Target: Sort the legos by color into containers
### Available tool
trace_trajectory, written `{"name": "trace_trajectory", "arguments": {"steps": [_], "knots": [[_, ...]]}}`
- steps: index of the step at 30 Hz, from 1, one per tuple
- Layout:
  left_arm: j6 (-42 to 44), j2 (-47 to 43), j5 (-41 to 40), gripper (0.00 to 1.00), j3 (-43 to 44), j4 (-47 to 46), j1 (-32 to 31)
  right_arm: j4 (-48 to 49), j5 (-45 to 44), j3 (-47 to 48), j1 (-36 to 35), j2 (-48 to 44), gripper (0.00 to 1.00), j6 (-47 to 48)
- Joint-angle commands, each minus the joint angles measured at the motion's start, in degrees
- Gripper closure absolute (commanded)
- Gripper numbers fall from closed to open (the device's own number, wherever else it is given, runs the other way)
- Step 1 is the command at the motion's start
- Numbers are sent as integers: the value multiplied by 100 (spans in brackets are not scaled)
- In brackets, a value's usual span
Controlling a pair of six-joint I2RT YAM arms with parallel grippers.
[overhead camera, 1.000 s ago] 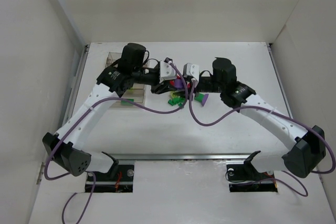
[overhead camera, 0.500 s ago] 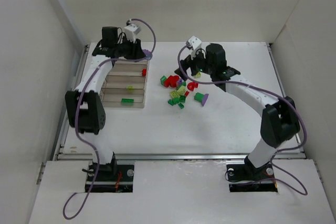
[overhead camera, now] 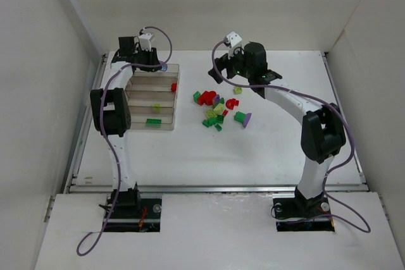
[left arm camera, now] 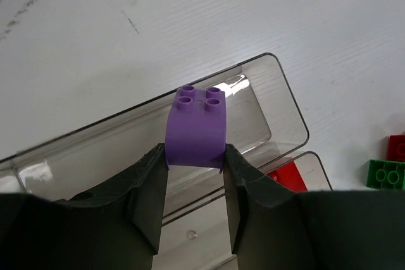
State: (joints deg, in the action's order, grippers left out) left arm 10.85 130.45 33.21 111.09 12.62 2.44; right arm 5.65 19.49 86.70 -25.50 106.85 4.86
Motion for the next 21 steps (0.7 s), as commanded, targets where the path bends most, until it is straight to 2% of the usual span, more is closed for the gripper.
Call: {"name": "trace_trajectory", "arguments": {"steps": [1,2,3,6,8,11,12,17,18,20,21], "knots": [[118,-152,115,76,123,-445,-59,331,91,295,106,64,0,-73],[293,-152,185,62,124,-340,-59,331,91,365,106,64,0,-73],[364,-152,186,37,124,-287,-59,331,91,366,106,64,0,-73],[645,-405,186,22,63,-164,-59,331,20,418,106,64,0,-73],[812,-599,186,20,-104,-164,-59,331,-41,418,159,12,0,-125],[997,-1003,186,18,-281,-164,-59,331,-821,164,159,-364,0,-431],[998,-1091,186,18,-350,-111,-59,331,-1450,59,159,-480,0,-547],[1173,-1820,-42,18,-412,205,-208,236,-3045,-1221,159,-1515,0,-680],[1278,-1961,-260,18,-465,284,-261,157,-3125,-1408,211,-1613,0,-549],[1700,-2425,-490,18,-683,504,-375,-168,-2515,-1716,387,-1694,0,-303],[1771,-2593,-587,18,-798,504,-445,-570,-2128,-1778,457,-1754,0,159]]}}
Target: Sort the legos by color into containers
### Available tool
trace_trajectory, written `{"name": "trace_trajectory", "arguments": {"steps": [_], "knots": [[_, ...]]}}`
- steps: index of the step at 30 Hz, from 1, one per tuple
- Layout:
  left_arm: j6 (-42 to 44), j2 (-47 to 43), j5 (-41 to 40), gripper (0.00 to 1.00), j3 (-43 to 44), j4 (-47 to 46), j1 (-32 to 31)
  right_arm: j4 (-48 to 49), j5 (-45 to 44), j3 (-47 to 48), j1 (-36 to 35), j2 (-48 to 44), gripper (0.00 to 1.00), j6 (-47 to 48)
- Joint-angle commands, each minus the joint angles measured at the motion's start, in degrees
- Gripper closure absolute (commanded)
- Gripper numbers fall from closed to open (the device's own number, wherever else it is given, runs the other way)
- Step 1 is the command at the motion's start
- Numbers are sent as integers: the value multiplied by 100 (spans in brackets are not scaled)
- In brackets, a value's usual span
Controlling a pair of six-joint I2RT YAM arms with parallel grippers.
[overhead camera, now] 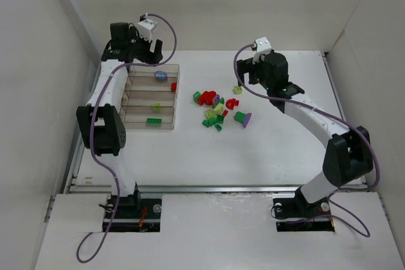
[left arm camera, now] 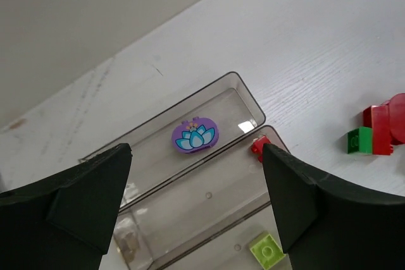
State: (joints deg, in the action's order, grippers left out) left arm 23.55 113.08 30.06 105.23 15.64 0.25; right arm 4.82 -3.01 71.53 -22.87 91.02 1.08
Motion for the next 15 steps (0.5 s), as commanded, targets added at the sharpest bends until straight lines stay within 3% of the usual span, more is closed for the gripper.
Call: {"name": "trace_trajectory", "arguments": {"steps": [1,3,5,7,10,15], "knots": [[501,-1031,-438,18,-335,203,-227,-682,429,-332,196,-173,0,812],[501,-1515,-501,18,-686,273,-227,-1164,1063,-516,196,-94,2,1462],[501,-1979,-502,18,-959,352,-227,-1736,1589,-517,248,55,6,2857],[388,-2297,-502,18,-1486,405,-227,-2141,1488,-368,248,318,10,3466],[439,-2869,-431,18,-2083,405,-227,-2729,1426,-44,371,731,10,3820],[440,-3344,-378,18,-2560,405,-227,-3004,2101,160,503,1014,16,4093]]}}
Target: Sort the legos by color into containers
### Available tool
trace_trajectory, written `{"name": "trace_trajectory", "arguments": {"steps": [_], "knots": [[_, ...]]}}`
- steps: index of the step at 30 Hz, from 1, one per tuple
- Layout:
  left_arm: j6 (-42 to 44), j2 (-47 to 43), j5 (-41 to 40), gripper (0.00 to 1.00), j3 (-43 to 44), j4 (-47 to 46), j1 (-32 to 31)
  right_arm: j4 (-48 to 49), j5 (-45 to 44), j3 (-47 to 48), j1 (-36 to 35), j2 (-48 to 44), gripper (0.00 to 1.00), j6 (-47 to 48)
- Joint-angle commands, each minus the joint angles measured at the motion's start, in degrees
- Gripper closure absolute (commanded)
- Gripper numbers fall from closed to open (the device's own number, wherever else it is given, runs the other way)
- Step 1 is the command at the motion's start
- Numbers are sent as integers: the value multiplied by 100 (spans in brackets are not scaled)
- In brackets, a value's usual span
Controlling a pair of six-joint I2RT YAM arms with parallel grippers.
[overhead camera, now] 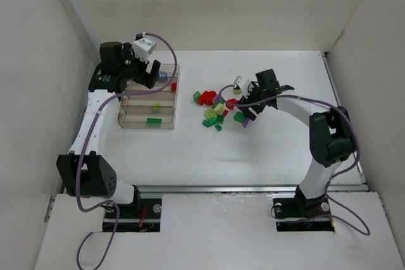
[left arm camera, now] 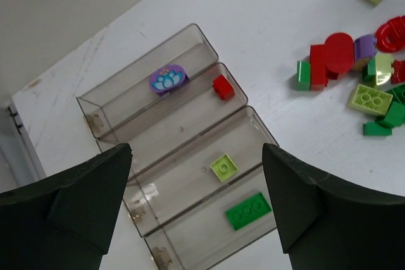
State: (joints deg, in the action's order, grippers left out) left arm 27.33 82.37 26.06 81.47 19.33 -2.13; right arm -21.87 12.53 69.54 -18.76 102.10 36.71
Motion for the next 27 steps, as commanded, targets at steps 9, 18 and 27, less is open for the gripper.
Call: {"name": "trace_trajectory", "arguments": {"steps": [9,18,27], "knots": [[-44,-476,249,18,-500,36,11,600,875,-70,92,-479,16,-1382],[-96,-424,364,18,-553,-17,-42,1352,-1539,-985,-794,-1158,24,-3801],[-96,-423,417,18,-606,-17,-42,686,-2369,-1109,-910,-1158,48,-5348]]}}
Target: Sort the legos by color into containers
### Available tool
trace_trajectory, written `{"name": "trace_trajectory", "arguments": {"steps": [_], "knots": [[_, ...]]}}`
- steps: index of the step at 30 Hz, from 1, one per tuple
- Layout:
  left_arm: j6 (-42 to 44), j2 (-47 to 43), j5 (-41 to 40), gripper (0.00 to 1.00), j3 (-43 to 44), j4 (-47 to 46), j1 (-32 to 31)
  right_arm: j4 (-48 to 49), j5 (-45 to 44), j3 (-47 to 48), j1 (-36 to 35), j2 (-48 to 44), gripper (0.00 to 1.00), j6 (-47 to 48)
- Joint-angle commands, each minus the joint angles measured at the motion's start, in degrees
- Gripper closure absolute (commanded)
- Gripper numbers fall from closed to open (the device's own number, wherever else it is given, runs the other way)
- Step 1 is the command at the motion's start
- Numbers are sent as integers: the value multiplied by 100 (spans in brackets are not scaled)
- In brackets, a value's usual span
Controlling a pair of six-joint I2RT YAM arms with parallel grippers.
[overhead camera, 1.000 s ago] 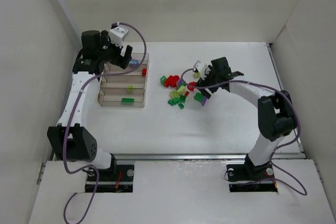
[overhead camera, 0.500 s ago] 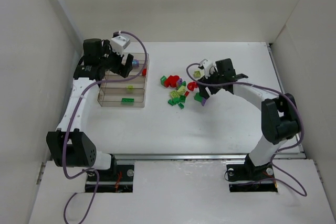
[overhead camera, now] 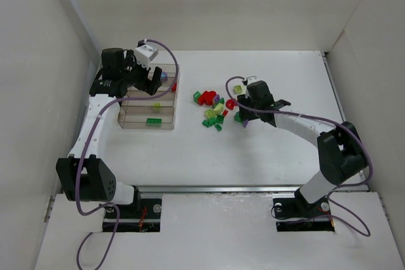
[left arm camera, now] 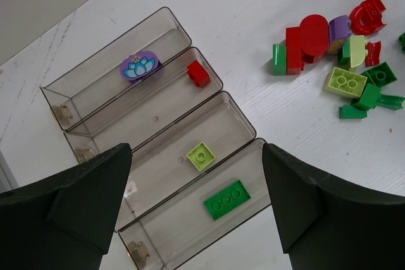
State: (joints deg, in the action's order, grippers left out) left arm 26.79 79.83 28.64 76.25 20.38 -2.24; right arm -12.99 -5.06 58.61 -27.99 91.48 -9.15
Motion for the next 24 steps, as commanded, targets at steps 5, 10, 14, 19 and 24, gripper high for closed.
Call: {"name": "trace_trajectory", "arguments": {"steps": [5,10,14,19,24], "knots": [[-42,-223,159,18,-145,-122,-31,-124,-505,-210,-40,-210,45,-974],[-42,-223,159,18,-198,-122,-31,-72,-364,-262,-40,106,47,-1107],[-42,-170,159,18,-76,-69,-31,-72,-364,-210,-40,230,50,-1168],[-42,-117,212,18,-22,-69,-31,78,-496,-130,-40,501,58,-1107],[-42,-117,212,18,-22,-69,-31,130,-496,-78,-40,616,66,-1107]]}}
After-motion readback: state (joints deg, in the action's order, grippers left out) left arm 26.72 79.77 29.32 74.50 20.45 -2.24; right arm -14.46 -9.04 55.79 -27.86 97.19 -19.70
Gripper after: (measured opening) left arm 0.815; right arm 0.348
